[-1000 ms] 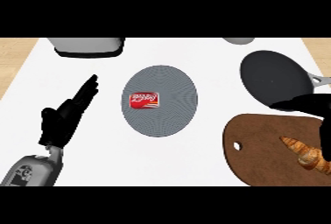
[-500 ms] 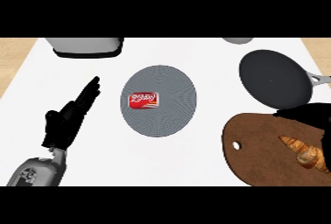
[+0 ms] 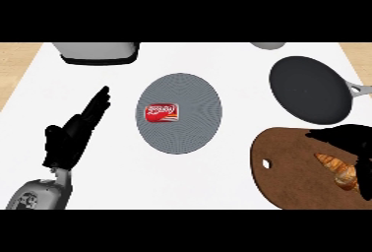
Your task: Pick the croissant from the cutting board and place it in the pan
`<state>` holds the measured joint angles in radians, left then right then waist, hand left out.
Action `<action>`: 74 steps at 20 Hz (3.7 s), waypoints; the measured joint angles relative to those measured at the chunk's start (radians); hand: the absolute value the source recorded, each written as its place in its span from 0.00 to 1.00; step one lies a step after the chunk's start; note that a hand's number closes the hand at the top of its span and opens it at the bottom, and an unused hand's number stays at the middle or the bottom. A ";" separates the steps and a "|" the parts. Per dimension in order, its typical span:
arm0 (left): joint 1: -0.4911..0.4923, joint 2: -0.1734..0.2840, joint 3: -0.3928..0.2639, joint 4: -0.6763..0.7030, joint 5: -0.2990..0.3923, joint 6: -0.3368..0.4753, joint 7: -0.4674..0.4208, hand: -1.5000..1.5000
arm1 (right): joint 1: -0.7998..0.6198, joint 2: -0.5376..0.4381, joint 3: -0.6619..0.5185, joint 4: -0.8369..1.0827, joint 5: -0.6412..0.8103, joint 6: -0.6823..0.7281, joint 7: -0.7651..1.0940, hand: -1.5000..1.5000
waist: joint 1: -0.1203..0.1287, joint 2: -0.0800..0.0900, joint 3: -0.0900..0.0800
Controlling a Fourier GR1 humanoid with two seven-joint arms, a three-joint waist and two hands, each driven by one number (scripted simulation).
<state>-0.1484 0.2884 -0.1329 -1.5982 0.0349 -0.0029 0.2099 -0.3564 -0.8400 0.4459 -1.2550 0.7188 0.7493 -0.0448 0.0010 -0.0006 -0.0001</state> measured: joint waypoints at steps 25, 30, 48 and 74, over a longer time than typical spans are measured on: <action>0.005 -0.044 0.062 -0.010 -0.046 -0.065 -0.002 0.50 | 0.078 0.074 -0.062 0.035 0.223 -0.116 -0.214 1.00 | -0.002 -0.008 -0.010; 0.034 -0.037 0.081 -0.023 -0.041 -0.069 -0.002 0.50 | 0.160 0.169 -0.144 -0.136 0.158 -0.185 -0.137 1.00 | -0.028 -0.011 -0.004; 0.049 -0.047 0.083 -0.039 -0.057 -0.077 0.000 0.50 | 0.506 0.491 -0.340 -0.940 0.076 -0.593 0.133 1.00 | -0.025 -0.006 0.000; -0.015 -0.100 0.091 -0.001 -0.098 -0.113 0.005 0.50 | -0.170 0.454 -0.736 0.300 -0.026 -0.967 -0.312 1.00 | 0.018 0.007 0.001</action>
<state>-0.1634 0.1882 -0.0421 -1.5996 -0.0627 -0.1157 0.2153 -0.5268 -0.3856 -0.2904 -0.9554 0.6929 -0.2175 -0.3568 0.0189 0.0064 0.0012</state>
